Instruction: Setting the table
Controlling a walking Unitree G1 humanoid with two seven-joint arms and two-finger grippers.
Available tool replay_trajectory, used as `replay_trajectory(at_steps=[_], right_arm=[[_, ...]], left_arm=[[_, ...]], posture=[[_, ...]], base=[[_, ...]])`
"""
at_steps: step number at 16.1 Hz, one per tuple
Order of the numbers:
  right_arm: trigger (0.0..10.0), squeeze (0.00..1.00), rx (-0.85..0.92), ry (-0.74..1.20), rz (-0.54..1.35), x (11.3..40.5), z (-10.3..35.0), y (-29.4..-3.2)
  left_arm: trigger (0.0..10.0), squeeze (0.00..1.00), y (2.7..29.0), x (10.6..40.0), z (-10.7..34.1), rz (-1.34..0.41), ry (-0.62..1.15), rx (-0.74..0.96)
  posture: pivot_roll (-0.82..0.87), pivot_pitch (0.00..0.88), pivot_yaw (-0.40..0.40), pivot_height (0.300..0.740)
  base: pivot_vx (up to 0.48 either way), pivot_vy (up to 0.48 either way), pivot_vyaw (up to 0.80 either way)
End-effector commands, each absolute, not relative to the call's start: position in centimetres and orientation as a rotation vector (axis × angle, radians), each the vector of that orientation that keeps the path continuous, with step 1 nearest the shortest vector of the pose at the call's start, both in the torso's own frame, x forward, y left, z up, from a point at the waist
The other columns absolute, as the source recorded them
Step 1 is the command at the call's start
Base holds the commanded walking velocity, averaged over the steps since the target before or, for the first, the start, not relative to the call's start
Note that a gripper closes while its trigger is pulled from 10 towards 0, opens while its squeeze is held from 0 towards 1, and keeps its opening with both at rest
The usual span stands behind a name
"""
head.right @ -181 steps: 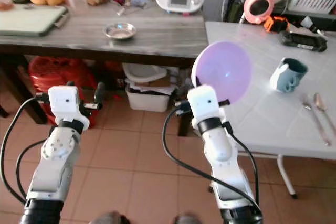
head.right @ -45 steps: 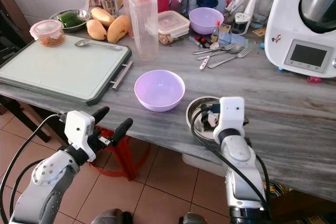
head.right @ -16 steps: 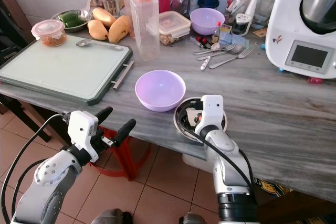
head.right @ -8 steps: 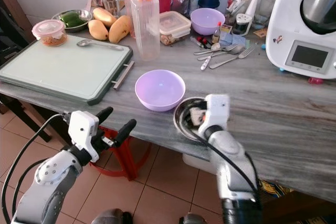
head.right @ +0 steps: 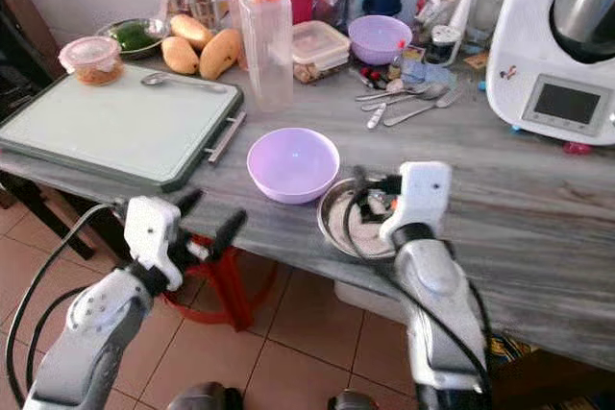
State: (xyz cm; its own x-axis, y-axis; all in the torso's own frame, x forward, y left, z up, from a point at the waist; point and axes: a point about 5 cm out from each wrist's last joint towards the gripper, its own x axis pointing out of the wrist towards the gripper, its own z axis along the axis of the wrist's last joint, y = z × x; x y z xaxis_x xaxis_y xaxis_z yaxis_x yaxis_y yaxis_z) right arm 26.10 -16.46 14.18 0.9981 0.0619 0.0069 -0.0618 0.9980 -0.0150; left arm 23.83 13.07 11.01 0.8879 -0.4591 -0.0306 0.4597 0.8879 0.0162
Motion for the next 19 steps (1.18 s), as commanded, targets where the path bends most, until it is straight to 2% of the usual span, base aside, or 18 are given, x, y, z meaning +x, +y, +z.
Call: replay_trajectory(at_steps=[1,3,8,19], right_arm=[[10.0,0.00,-0.046,-0.059,0.052,25.9,14.9,-16.4],[10.0,0.00,-0.111,-0.089,-0.020,25.7,15.0,-17.0],[10.0,0.00,-0.107,-0.085,-0.080,26.1,14.7,-17.4],[10.0,0.00,-0.104,-0.089,-0.126,26.3,14.6,-18.4]], left_arm=[[10.0,0.00,13.5,24.2,11.1,-0.431,0.019,0.055],[10.0,0.00,13.9,24.9,11.2,-0.345,0.013,0.052],[10.0,0.00,13.9,25.7,11.5,-0.267,0.000,0.045],[10.0,0.00,13.3,26.2,11.4,-0.293,0.004,0.017]], posture=[[0.02,0.000,0.008,0.740],[0.01,0.000,0.012,0.740],[0.01,0.000,0.011,0.740],[0.00,0.000,0.009,0.740]], base=[[0.000,0.000,0.00],[0.000,0.000,0.00],[0.000,0.000,0.00],[0.000,0.000,0.00]])
